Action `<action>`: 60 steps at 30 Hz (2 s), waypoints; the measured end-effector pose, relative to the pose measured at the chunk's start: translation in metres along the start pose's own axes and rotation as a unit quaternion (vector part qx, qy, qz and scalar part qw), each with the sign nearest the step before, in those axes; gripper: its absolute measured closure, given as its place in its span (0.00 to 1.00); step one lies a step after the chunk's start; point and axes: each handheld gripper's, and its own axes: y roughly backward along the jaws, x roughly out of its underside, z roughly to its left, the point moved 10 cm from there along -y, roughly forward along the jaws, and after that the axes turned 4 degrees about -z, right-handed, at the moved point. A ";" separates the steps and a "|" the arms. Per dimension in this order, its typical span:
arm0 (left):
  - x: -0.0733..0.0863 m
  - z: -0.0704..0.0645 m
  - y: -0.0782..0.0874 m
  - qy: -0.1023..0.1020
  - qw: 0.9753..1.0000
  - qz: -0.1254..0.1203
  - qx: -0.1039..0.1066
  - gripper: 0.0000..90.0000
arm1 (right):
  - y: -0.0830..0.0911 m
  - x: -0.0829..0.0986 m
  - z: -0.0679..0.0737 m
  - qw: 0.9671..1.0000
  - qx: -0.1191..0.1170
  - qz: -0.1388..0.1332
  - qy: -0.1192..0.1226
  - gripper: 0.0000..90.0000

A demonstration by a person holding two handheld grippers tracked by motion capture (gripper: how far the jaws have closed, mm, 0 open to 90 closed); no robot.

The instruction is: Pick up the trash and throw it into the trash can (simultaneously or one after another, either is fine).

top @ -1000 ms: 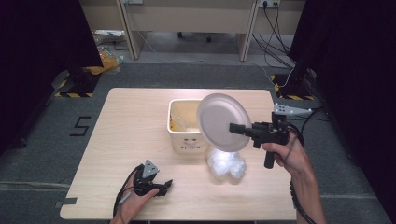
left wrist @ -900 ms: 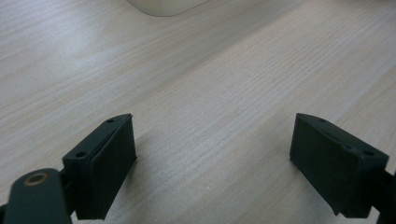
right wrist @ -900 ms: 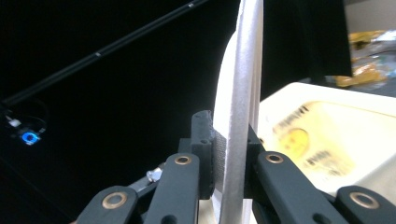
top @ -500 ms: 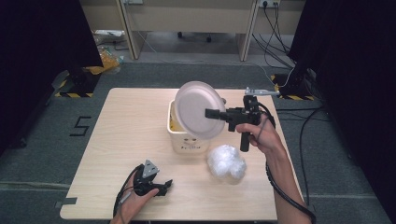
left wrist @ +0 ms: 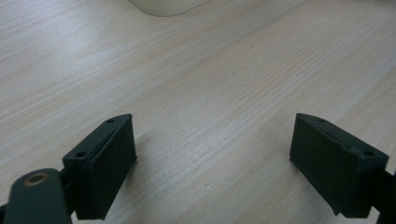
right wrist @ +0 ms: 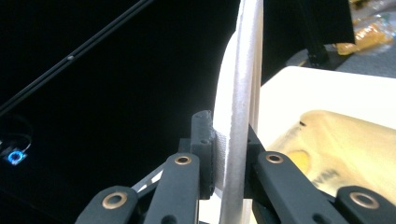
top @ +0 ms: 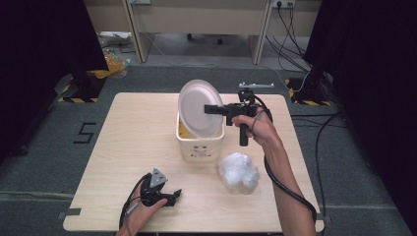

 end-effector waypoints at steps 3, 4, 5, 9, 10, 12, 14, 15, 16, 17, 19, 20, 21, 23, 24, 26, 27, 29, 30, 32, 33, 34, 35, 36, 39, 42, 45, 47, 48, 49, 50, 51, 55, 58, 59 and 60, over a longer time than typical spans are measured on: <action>0.000 0.000 0.000 0.000 1.000 0.000 0.000 0.15 | 0.000 -0.001 -0.015 1.000 0.011 -0.005 -0.015 0.92; 0.000 0.000 0.000 0.000 1.000 0.000 0.000 0.15 | -0.001 0.000 -0.020 1.000 0.013 -0.005 -0.021 0.92; 0.000 0.000 0.000 0.000 1.000 0.000 0.000 0.15 | -0.001 0.001 -0.024 1.000 0.015 -0.004 -0.025 0.92; 0.000 0.000 0.000 0.000 1.000 0.000 0.000 0.15 | -0.005 0.010 -0.037 0.999 0.020 0.005 -0.036 0.92; 0.000 0.000 0.000 0.000 1.000 0.000 0.000 0.15 | -0.006 0.013 -0.041 0.999 0.025 0.007 -0.038 0.92; 0.000 0.000 0.000 0.000 1.000 0.000 0.000 0.15 | -0.007 0.016 -0.046 0.999 0.030 0.009 -0.043 0.92; 0.000 0.000 0.000 0.000 1.000 0.000 0.000 0.15 | -0.009 0.020 -0.052 0.998 0.035 0.015 -0.046 0.92; 0.000 0.000 0.000 0.000 1.000 0.000 0.000 0.15 | -0.010 0.021 -0.055 0.998 0.038 0.017 -0.046 0.92; 0.000 0.000 0.000 0.000 1.000 0.000 0.000 0.15 | -0.010 0.022 -0.057 0.998 0.038 0.018 -0.048 0.92; 0.000 0.000 0.000 0.000 1.000 0.000 0.000 0.15 | -0.012 0.023 -0.059 0.998 0.037 0.018 -0.049 0.92; 0.000 0.000 0.000 0.000 1.000 0.000 0.000 0.15 | -0.015 0.026 -0.061 0.998 0.035 0.026 -0.050 0.91; 0.000 0.000 0.000 0.000 1.000 0.000 0.000 0.15 | -0.016 0.029 -0.063 0.998 0.039 0.031 -0.050 0.91; 0.000 0.000 0.000 0.000 1.000 0.000 0.000 0.15 | -0.017 0.030 -0.065 0.997 0.043 0.033 -0.050 0.90; 0.000 0.000 0.000 0.000 1.000 0.000 0.000 0.15 | -0.018 0.031 -0.070 0.997 0.051 0.034 -0.053 0.86; 0.000 0.000 0.000 0.000 1.000 0.000 0.000 0.15 | -0.017 0.032 -0.072 0.996 0.056 0.036 -0.053 0.84; 0.000 0.000 0.000 0.000 1.000 0.000 0.000 0.15 | -0.015 0.032 -0.076 0.996 0.070 0.038 -0.049 0.81; 0.000 0.000 0.000 0.000 1.000 0.000 0.000 0.15 | -0.012 0.030 -0.077 0.995 0.075 0.034 -0.048 0.80; 0.000 0.000 0.000 -0.001 1.000 0.000 -0.001 0.15 | -0.006 0.028 -0.078 0.995 0.082 0.029 -0.048 0.78; 0.000 0.000 0.000 0.000 1.000 0.001 0.000 0.15 | -0.003 0.027 -0.078 0.995 0.087 0.028 -0.042 0.77; 0.000 0.000 0.000 -0.001 1.000 0.001 0.000 0.15 | 0.007 0.025 -0.079 0.994 0.098 0.023 -0.033 0.74; 0.000 0.000 0.000 -0.001 1.000 0.001 0.000 0.15 | 0.011 0.024 -0.078 0.994 0.100 0.021 -0.031 0.73; 0.000 0.000 0.000 -0.001 1.000 0.001 0.000 0.15 | 0.018 0.023 -0.078 0.994 0.105 0.018 -0.024 0.71; 0.000 0.000 0.000 0.000 1.000 0.001 0.000 0.15 | 0.022 0.023 -0.077 0.994 0.106 0.017 -0.020 0.70; 0.000 0.000 0.000 -0.001 1.000 0.001 0.000 0.15 | 0.026 0.023 -0.076 0.994 0.107 0.016 -0.017 0.70; 0.000 0.000 0.000 0.001 1.000 0.000 0.000 0.15 | 0.042 0.025 -0.074 0.993 0.117 0.011 -0.007 0.68; 0.000 0.000 0.000 0.001 1.000 -0.001 -0.001 0.15 | 0.057 0.031 -0.071 0.992 0.127 0.013 0.005 0.66; 0.000 0.000 0.000 0.001 1.000 -0.001 -0.002 0.15 | 0.069 0.039 -0.069 0.990 0.140 0.018 0.020 0.65; 0.000 0.000 0.000 0.001 1.000 -0.001 -0.001 0.15 | 0.075 0.045 -0.067 0.989 0.146 0.022 0.028 0.65; 0.000 0.000 0.000 0.001 1.000 -0.001 -0.002 0.15 | 0.078 0.049 -0.066 0.988 0.147 0.022 0.032 0.64; 0.000 0.001 0.000 -0.001 1.000 0.000 -0.002 0.15 | 0.079 0.050 -0.066 0.989 0.146 0.022 0.031 0.64; 0.000 0.001 0.000 -0.001 1.000 0.000 -0.002 0.15 | 0.080 0.053 -0.065 0.988 0.147 0.022 0.033 0.64; 0.000 0.001 0.000 -0.001 1.000 0.000 -0.002 0.15 | 0.082 0.056 -0.065 0.988 0.149 0.022 0.036 0.63; 0.000 0.000 0.000 0.000 1.000 0.000 -0.001 0.15 | 0.085 0.063 -0.066 0.985 0.163 0.027 0.051 0.59; 0.000 0.000 0.000 0.000 1.000 0.000 -0.001 0.15 | 0.088 0.067 -0.067 0.983 0.171 0.029 0.054 0.56; 0.000 0.000 0.000 0.000 1.000 0.000 -0.001 0.15 | 0.089 0.069 -0.067 0.983 0.173 0.028 0.055 0.54; 0.000 0.000 0.000 0.000 1.000 0.000 -0.001 0.15 | 0.090 0.070 -0.067 0.982 0.176 0.027 0.055 0.52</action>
